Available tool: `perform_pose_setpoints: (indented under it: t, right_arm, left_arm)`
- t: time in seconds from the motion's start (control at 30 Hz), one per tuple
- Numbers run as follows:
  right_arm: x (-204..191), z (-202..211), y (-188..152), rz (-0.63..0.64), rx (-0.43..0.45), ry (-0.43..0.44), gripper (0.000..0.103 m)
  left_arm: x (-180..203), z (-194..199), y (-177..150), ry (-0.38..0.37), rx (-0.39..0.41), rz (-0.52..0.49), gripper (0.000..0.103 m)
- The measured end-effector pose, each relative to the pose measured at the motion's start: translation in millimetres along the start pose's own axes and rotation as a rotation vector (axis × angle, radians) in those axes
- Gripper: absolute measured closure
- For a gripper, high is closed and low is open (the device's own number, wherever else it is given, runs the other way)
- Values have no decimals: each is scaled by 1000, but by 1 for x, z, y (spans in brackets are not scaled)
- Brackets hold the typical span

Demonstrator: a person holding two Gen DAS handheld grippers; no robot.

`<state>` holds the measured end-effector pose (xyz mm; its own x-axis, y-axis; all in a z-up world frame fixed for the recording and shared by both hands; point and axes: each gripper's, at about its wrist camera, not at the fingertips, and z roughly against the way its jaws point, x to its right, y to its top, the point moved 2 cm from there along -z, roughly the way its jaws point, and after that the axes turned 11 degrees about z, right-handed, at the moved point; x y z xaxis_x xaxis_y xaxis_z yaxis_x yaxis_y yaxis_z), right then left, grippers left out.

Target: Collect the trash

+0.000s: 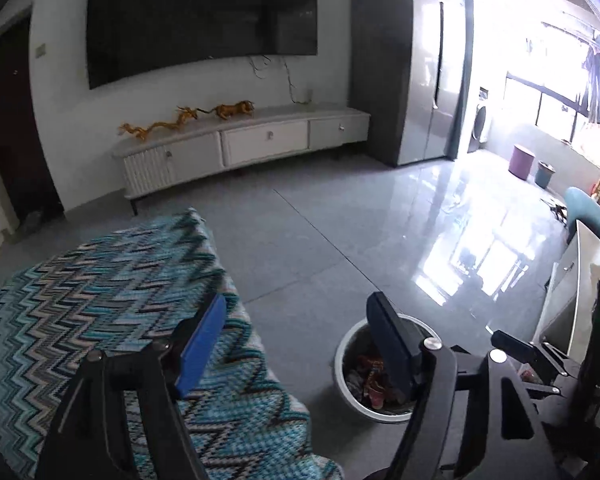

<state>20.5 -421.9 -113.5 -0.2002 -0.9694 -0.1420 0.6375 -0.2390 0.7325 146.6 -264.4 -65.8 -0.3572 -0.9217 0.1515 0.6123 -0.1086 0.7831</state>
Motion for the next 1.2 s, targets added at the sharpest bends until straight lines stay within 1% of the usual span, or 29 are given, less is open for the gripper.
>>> perform_pose_setpoints:
  t: [0.1, 0.13, 0.2, 0.27, 0.37, 0.43, 0.53, 0.67, 0.77, 0.87, 1.1, 1.2]
  right_arm:
    - [-38, 25, 8, 74, 54, 24, 18]
    - [-49, 33, 10, 95, 73, 27, 17]
    - [-66, 47, 14, 125, 107, 35, 9]
    - [-88, 68, 17, 155, 157, 44, 4]
    - [-109, 88, 19, 178, 206, 51, 2]
    - [-125, 104, 20, 191, 243, 53, 1]
    - [-142, 120, 16, 203, 279, 55, 0]
    - [-164, 137, 14, 244, 313, 54, 0]
    - [-176, 147, 9, 275, 335, 64, 0]
    - [-184, 157, 3, 295, 353, 70, 0]
    - [-185, 174, -4, 296, 399, 59, 0]
    - [-182, 177, -7, 294, 411, 48, 0]
  left_arm:
    - [-33, 42, 6, 70, 90, 42, 29]
    - [-42, 58, 7, 92, 121, 53, 27]
    - [-62, 89, 8, 137, 184, 77, 19]
    - [-81, 118, 6, 179, 239, 102, 9]
    - [-107, 158, 0, 254, 311, 123, 4]
    - [-119, 180, -6, 285, 342, 141, 0]
    - [-134, 210, -17, 321, 374, 169, 0]
    - [-141, 237, -29, 381, 396, 181, 0]
    - [-147, 251, -36, 379, 408, 195, 0]
    - [-149, 264, -42, 378, 438, 198, 0]
    - [-143, 292, -53, 399, 528, 188, 0]
    - [-140, 298, -55, 406, 554, 182, 0]
